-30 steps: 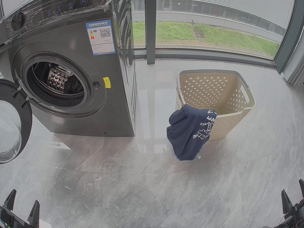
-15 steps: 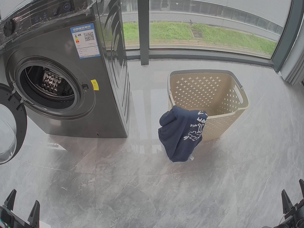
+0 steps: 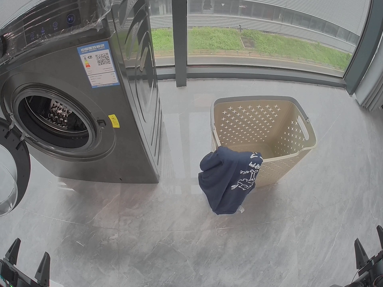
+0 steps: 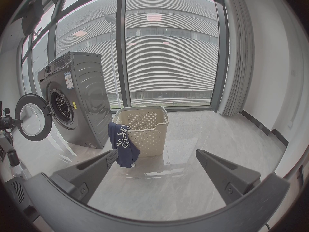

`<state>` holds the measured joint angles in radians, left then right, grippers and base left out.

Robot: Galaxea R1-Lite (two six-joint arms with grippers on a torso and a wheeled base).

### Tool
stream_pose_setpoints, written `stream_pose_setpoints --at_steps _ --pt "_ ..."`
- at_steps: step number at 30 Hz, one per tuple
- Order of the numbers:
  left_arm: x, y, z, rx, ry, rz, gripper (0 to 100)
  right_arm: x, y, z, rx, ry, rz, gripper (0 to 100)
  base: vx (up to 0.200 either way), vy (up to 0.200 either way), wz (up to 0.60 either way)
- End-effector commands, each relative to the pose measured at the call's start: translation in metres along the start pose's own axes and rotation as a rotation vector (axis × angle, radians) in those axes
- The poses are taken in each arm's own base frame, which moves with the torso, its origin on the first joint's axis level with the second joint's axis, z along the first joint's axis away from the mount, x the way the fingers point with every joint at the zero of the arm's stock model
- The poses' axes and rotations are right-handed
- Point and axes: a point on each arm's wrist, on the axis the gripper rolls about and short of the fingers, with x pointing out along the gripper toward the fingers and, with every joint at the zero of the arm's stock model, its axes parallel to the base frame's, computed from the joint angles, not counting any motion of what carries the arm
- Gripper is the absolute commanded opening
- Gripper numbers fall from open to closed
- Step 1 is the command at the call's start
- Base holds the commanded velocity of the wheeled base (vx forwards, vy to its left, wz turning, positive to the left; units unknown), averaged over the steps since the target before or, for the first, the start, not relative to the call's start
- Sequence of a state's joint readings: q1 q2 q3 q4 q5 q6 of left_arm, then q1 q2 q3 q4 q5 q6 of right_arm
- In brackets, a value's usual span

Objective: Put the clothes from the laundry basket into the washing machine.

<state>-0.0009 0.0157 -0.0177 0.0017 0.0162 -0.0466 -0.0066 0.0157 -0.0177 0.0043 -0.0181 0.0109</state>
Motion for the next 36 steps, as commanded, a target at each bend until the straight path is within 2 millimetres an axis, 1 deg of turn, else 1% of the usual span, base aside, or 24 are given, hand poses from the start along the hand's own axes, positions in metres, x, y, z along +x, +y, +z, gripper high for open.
stream_pose_setpoints --at_steps 1,2,17,26,35,36 --pt "0.0003 0.0002 -0.0047 -0.001 0.005 0.002 100 0.0002 -0.0001 -0.0053 0.0 0.004 0.0 100 0.0 -0.2 0.0" --pt "0.0003 0.0002 -0.0047 -0.001 0.005 0.002 100 0.0002 -0.0001 -0.0053 0.001 0.004 0.0 100 0.0 -0.2 0.0" --pt "0.0003 0.0002 -0.0047 -0.001 0.005 0.002 100 0.0002 -0.0001 -0.0053 0.0 0.004 0.002 100 0.0 0.0 0.0" --pt "0.0003 0.0002 -0.0047 0.001 0.005 0.002 100 0.0002 -0.0001 -0.0053 0.0 0.004 0.002 100 0.0 -0.2 0.0" --pt "0.0003 0.0002 -0.0047 0.001 0.005 0.0 100 0.0002 0.0 -0.0053 0.0 0.004 -0.001 100 0.0 0.0 0.0" --pt "0.0003 0.0002 -0.0047 0.001 0.005 0.002 100 0.0002 -0.0001 -0.0051 0.001 0.002 0.002 100 0.2 0.0 0.0"
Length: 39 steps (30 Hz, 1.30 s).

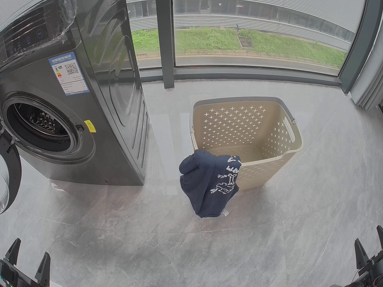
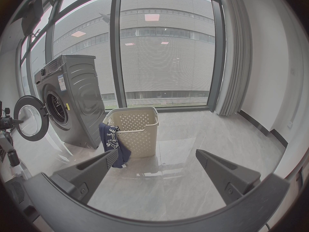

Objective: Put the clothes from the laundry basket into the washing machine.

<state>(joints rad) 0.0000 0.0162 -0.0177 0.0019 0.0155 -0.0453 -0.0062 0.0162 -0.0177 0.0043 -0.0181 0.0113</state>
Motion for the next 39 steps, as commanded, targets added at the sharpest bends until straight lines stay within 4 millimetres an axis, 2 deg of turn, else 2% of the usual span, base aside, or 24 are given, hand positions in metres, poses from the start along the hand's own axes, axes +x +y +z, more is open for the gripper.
stream_pose_setpoints --at_steps 1,8,20,21,23,25,27,28,32,34,36,39 --pt "0.0 0.0 -0.005 -0.001 0.004 0.002 100 0.0 0.0 -0.005 0.001 0.003 0.001 100 0.2 0.0 0.0" --pt "0.0 0.0 -0.005 -0.001 0.004 0.002 100 0.0 0.0 -0.005 -0.001 0.003 0.003 100 0.2 0.0 0.0" --pt "0.0 0.0 -0.005 -0.002 0.006 0.002 100 -0.001 0.001 -0.003 -0.037 -0.012 0.026 100 0.0 0.0 0.0" --pt "0.0 0.0 -0.005 -0.002 0.004 0.002 100 -0.003 0.001 0.009 -0.037 -0.07 0.027 100 0.0 0.0 0.0" --pt "0.0 0.0 -0.005 -0.004 0.004 0.002 100 -0.012 0.001 0.044 -0.029 -0.19 0.029 100 0.0 0.0 0.0" --pt "0.0 0.0 -0.005 -0.001 0.004 0.0 100 -0.01 0.0 0.079 -0.023 -0.199 0.042 100 0.0 0.0 0.0" --pt "0.0 0.0 -0.005 -0.001 0.004 0.0 100 -0.008 0.0 0.085 -0.022 -0.184 0.042 100 0.0 0.0 0.0" --pt "0.0 0.0 -0.005 -0.002 0.004 0.0 100 0.002 0.001 0.086 -0.013 -0.122 0.061 100 0.0 0.0 0.0" --pt "0.0 0.0 -0.005 0.002 0.004 0.0 100 0.048 0.006 0.065 0.171 0.202 0.177 100 0.0 0.0 0.0" --pt "0.0 0.0 -0.005 0.002 0.004 0.0 100 0.061 0.009 0.06 0.233 0.254 0.193 100 0.0 0.0 0.0" --pt "0.0 0.0 -0.005 0.002 0.004 0.002 100 0.073 0.012 0.051 0.222 0.286 0.217 100 0.0 0.0 0.0" --pt "0.0 0.0 -0.005 0.002 0.004 0.0 100 0.075 0.012 0.05 0.217 0.292 0.221 100 0.0 0.0 0.0"
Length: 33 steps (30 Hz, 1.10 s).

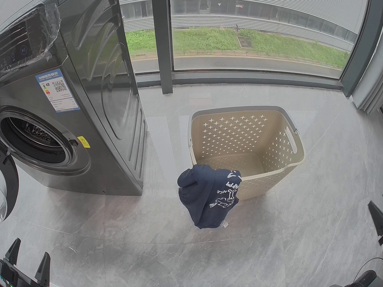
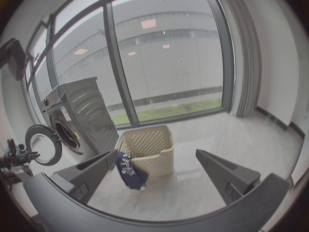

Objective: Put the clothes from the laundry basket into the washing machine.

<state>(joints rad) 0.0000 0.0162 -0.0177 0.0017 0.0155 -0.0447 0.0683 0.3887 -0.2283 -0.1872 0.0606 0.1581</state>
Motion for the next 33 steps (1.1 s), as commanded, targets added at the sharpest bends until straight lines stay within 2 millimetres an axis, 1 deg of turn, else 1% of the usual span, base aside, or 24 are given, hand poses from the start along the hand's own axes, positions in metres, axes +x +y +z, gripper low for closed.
stream_pose_setpoints --at_steps 1,2,3,5,6,7,8,12,13,15,16,21,23,24,27,28,29,30,31,32,33 --pt "0.0 0.0 -0.005 0.0 0.004 0.0 100 0.063 -0.003 -0.056 0.052 0.445 0.073 100 0.0 0.0 0.0" --pt "0.0 0.0 -0.005 0.0 0.004 0.0 100 0.063 -0.003 -0.056 0.052 0.445 0.073 100 0.0 0.0 0.0" --pt "0.0 0.0 -0.005 0.0 0.004 0.0 100 0.075 -0.001 -0.059 0.05 0.472 0.078 100 0.0 0.0 0.0" --pt "0.0 0.0 -0.005 0.0 0.004 0.002 100 0.079 -0.001 -0.059 0.048 0.479 0.082 100 0.0 0.0 0.0" --pt "0.0 0.0 -0.005 -0.001 0.004 0.0 100 0.088 0.001 -0.059 0.045 0.484 0.09 100 0.0 0.0 0.0" --pt "0.0 0.0 -0.005 -0.001 0.004 0.0 100 0.09 0.002 -0.059 0.044 0.486 0.093 100 0.0 0.0 0.0" --pt "0.0 0.0 -0.005 0.0 0.004 0.0 100 0.097 0.004 -0.059 0.043 0.489 0.109 100 0.0 0.0 0.0" --pt "0.0 0.0 -0.005 0.0 0.004 0.0 100 0.113 0.008 -0.064 0.056 0.504 0.12 100 0.0 0.0 0.0" --pt "0.0 0.0 -0.005 0.0 0.004 0.0 100 0.117 0.009 -0.065 0.06 0.506 0.12 100 0.0 0.0 0.0" --pt "0.0 0.0 -0.005 0.0 0.004 0.0 100 0.118 0.009 -0.066 0.062 0.507 0.121 100 0.0 0.0 0.0" --pt "0.0 0.0 -0.005 0.0 0.004 0.0 100 0.127 0.013 -0.07 0.067 0.507 0.125 100 0.0 0.0 0.0" --pt "0.0 0.0 -0.005 -0.003 0.006 0.0 100 0.137 0.028 -0.081 0.083 0.532 0.11 100 0.0 0.0 0.0" --pt "0.0 0.0 -0.005 -0.003 0.006 0.0 100 0.137 0.028 -0.081 0.083 0.532 0.11 100 0.0 0.0 0.0" --pt "0.0 0.0 -0.005 -0.003 0.004 0.0 100 0.144 0.039 -0.083 0.101 0.516 0.121 100 0.0 0.0 0.0" --pt "0.0 0.0 -0.005 -0.001 0.006 0.0 100 0.153 0.044 -0.086 0.095 0.516 0.12 100 0.0 0.0 0.0" --pt "0.0 0.0 -0.005 -0.001 0.006 0.0 100 0.153 0.044 -0.086 0.095 0.516 0.12 100 0.0 0.0 0.0" --pt "0.0 0.0 -0.005 -0.003 0.004 0.0 100 0.161 0.047 -0.09 0.093 0.53 0.119 100 0.0 0.0 0.0" --pt "0.0 0.0 -0.005 -0.003 0.006 0.0 100 0.164 0.049 -0.091 0.091 0.534 0.12 100 0.0 0.0 0.0" --pt "0.0 0.0 -0.005 -0.003 0.006 0.0 100 0.164 0.049 -0.091 0.091 0.534 0.12 100 0.0 0.0 0.0" --pt "0.0 0.0 -0.005 -0.004 0.006 0.0 100 0.169 0.052 -0.092 0.09 0.533 0.123 100 0.0 0.0 0.0" --pt "0.0 0.0 -0.005 -0.004 0.007 0.0 100 0.17 0.052 -0.092 0.09 0.534 0.125 100 0.0 0.0 0.0"
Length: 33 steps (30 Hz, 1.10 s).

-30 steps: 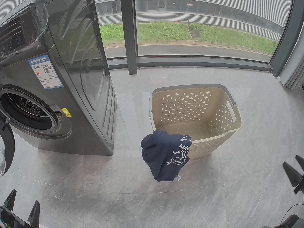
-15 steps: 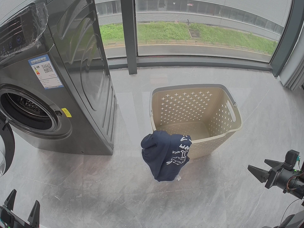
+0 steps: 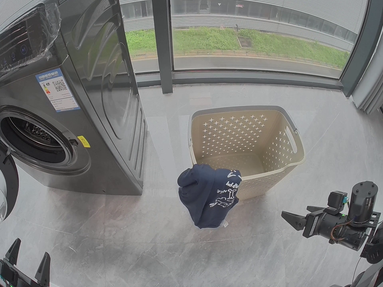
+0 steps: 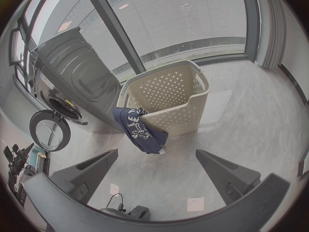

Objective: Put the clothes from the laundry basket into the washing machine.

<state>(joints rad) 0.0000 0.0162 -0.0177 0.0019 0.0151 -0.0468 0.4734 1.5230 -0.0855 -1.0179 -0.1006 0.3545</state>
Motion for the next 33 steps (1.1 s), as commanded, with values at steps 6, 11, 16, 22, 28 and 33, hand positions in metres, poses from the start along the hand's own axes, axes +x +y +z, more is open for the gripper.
stream_pose_setpoints --at_steps 6,11,16,22,28,33 --pt "0.0 0.0 -0.004 -0.001 0.006 -0.001 100 0.031 0.018 -0.004 -0.022 0.064 0.039 100 0.0 0.0 0.0" --pt "0.0 0.0 -0.004 -0.002 0.006 -0.001 100 0.04 0.022 -0.005 -0.019 0.066 0.048 100 0.0 0.0 0.0" --pt "0.0 0.0 -0.004 -0.002 0.006 -0.001 100 0.068 0.034 -0.012 -0.036 0.059 0.087 100 0.0 0.0 0.0" --pt "0.0 0.0 -0.004 -0.001 0.007 -0.001 100 0.096 0.04 -0.014 -0.04 0.025 0.081 100 0.0 0.0 0.0" --pt "0.0 0.0 -0.004 -0.002 0.007 -0.002 100 0.117 0.055 -0.021 -0.059 0.036 0.115 100 0.0 0.0 0.0" --pt "0.0 0.0 -0.004 -0.002 0.007 -0.002 100 0.144 0.058 -0.023 -0.082 0.024 0.108 100 0.0 0.0 0.0"
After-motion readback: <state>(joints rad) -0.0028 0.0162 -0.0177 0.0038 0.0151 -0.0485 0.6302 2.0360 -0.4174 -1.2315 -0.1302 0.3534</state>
